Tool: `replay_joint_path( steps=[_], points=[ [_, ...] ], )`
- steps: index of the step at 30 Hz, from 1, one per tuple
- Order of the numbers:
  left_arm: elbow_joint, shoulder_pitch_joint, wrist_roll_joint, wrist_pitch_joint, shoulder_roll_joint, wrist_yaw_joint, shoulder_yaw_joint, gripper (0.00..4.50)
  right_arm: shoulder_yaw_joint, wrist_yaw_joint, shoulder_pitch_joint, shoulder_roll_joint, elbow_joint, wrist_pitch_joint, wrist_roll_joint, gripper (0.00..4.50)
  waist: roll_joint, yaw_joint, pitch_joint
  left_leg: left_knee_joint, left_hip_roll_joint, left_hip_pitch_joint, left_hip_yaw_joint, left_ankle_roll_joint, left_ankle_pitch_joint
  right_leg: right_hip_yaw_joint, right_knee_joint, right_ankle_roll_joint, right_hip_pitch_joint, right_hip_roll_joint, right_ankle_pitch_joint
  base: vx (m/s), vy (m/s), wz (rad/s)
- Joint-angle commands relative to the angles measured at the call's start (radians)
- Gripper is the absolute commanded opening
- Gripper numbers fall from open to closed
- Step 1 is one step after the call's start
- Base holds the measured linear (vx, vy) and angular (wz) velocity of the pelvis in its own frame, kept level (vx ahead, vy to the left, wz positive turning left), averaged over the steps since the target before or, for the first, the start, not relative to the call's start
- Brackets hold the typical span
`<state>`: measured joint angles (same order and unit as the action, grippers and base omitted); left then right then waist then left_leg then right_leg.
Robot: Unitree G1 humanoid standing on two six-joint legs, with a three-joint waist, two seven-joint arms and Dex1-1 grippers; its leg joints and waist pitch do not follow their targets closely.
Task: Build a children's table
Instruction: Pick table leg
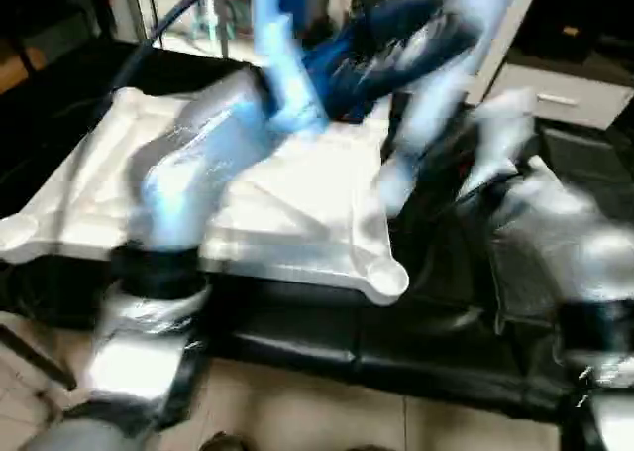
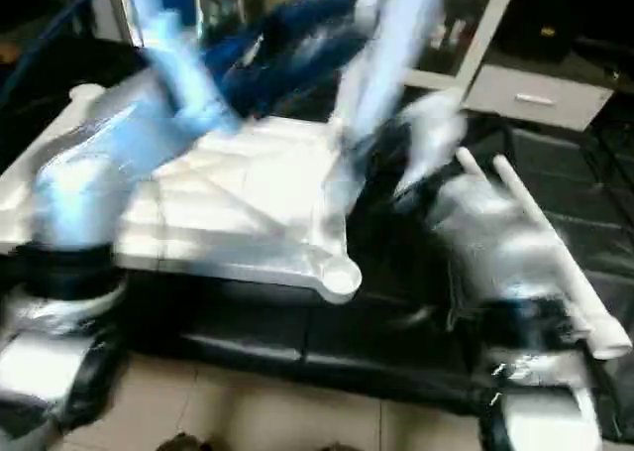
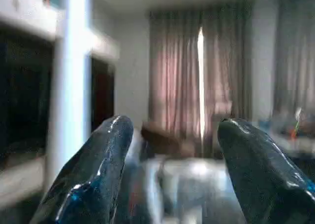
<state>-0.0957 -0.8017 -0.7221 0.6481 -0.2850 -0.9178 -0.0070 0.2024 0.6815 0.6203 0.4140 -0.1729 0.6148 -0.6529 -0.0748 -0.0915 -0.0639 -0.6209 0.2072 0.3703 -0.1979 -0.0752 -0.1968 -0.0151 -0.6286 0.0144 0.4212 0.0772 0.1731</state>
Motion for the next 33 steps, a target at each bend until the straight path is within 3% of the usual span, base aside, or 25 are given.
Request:
replay_joint_path(
  steps=[1,3,4,5,6,7,8,10,14,16,20,26,29,32,33],
  points=[
    [0.003,0.04,0.102,-0.014,-0.058,-0.073,-0.093,3.22,0.037,0.048,-0.024,0.011,-0.029,0.058,-0.063,1.81,0.005,0.006,0.067,0.078,0.012,-0.019,0.0,-0.001,-0.166,0.019,0.066,-0.201,-0.045,0.027,0.175,0.0,0.0,0.0],
    [0.069,0.09,0.283,-0.108,-0.152,-0.08,-0.188,3.22,0.064,0.08,-0.041,0.019,-0.032,0.109,-0.114,1.81,0.01,0.008,0.066,0.086,0.014,-0.021,0.008,-0.022,-0.204,0.019,0.079,-0.141,-0.044,0.033,0.275,0.0,0.0,0.0],
    [0.093,0.095,0.323,-0.135,-0.163,-0.069,-0.204,3.22,0.069,0.084,-0.044,0.02,-0.032,0.118,-0.123,1.81,0.009,0.011,0.072,0.085,0.013,-0.019,0.009,-0.039,-0.181,0.019,0.074,-0.14,-0.047,0.036,0.26,0.0,0.0,0.0],
    [0.203,0.114,0.482,-0.256,-0.199,0.0,-0.27,3.22,0.092,0.102,-0.056,0.019,-0.029,0.157,-0.171,1.81,0.003,0.008,0.074,0.084,0.012,-0.018,0.01,-0.033,-0.166,0.019,0.079,-0.132,-0.048,0.034,0.252,0.0,0.0,0.0],
    [0.267,0.122,0.566,-0.326,-0.213,0.048,-0.305,3.22,0.107,0.112,-0.063,0.018,-0.026,0.182,-0.201,1.81,0.003,0.006,0.072,0.086,0.014,-0.021,0.009,-0.026,-0.169,0.021,0.082,-0.117,-0.045,0.034,0.246,0.0,0.0,0.0],
    [0.307,0.135,0.603,-0.373,-0.217,0.065,-0.325,3.22,0.112,0.116,-0.068,0.018,-0.026,0.195,-0.212,1.81,0.001,0.008,0.073,0.084,0.014,-0.018,0.009,-0.029,-0.167,0.022,0.078,-0.11,-0.047,0.036,0.241,0.0,0.0,0.0],
    [0.32,0.15,0.613,-0.393,-0.221,0.072,-0.342,3.22,0.11,0.118,-0.074,0.021,-0.027,0.201,-0.211,1.81,0.002,0.007,0.078,0.085,0.014,-0.014,0.013,-0.035,-0.141,0.02,0.071,-0.109,-0.052,0.04,0.223,0.0,0.0,0.0],
    [0.322,0.169,0.617,-0.414,-0.224,0.065,-0.367,3.22,0.097,0.117,-0.08,0.028,-0.031,0.189,-0.184,1.81,0.0,0.006,0.08,0.082,0.015,-0.017,0.008,-0.042,-0.108,0.019,0.064,-0.155,-0.047,0.041,0.167,0.0,0.0,0.0],
    [0.335,0.188,0.643,-0.471,-0.222,0.051,-0.393,3.22,0.064,0.099,-0.086,0.037,-0.021,0.146,-0.123,1.81,-0.003,0.003,0.08,0.077,0.013,-0.014,0.003,-0.024,-0.082,0.019,0.057,-0.203,-0.048,0.041,0.1,0.0,0.0,0.0],
    [0.362,0.195,0.655,-0.518,-0.214,0.021,-0.402,3.22,0.035,0.103,-0.097,0.047,0.006,0.137,-0.097,1.81,-0.004,0.003,0.076,0.078,0.014,-0.014,0.001,-0.021,-0.098,0.021,0.061,-0.197,-0.047,0.042,0.142,0.0,0.0,0.0],
    [0.442,0.197,0.663,-0.624,-0.189,-0.041,-0.409,3.22,0.043,0.103,-0.108,0.059,0.025,0.175,-0.122,1.81,-0.007,0.004,0.075,0.08,0.014,-0.014,0.004,-0.024,-0.131,0.021,0.069,-0.174,-0.045,0.044,0.209,0.0,0.0,0.0],
    [0.49,0.195,0.634,-0.67,-0.159,-0.111,-0.425,3.22,0.033,0.099,-0.142,0.065,0.062,0.173,-0.101,1.81,-0.008,0.002,0.076,0.079,0.015,-0.014,0.003,-0.02,-0.121,0.022,0.065,-0.186,-0.044,0.045,0.174,0.0,0.0,0.0],
    [0.551,0.178,0.658,-0.709,-0.135,-0.127,-0.437,2.94,0.0,0.101,-0.173,0.071,0.107,0.155,-0.075,1.81,-0.003,0.003,0.077,0.079,0.015,-0.015,0.004,-0.019,-0.124,0.022,0.065,-0.185,-0.044,0.045,0.171,0.0,0.0,0.0],
    [0.624,0.152,0.697,-0.755,-0.119,-0.131,-0.447,2.84,-0.03,0.101,-0.206,0.077,0.157,0.147,-0.056,1.81,-0.004,0.003,0.076,0.081,0.016,-0.014,0.006,-0.022,-0.146,0.022,0.07,-0.172,-0.046,0.047,0.196,0.0,0.0,0.0],
    [0.639,0.146,0.703,-0.761,-0.117,-0.139,-0.449,2.74,-0.034,0.1,-0.214,0.076,0.167,0.146,-0.055,1.81,0.003,0.002,0.075,0.082,0.016,-0.015,0.007,-0.027,-0.157,0.022,0.071,-0.169,-0.044,0.047,0.206,0.0,0.0,0.0]
  ],
)
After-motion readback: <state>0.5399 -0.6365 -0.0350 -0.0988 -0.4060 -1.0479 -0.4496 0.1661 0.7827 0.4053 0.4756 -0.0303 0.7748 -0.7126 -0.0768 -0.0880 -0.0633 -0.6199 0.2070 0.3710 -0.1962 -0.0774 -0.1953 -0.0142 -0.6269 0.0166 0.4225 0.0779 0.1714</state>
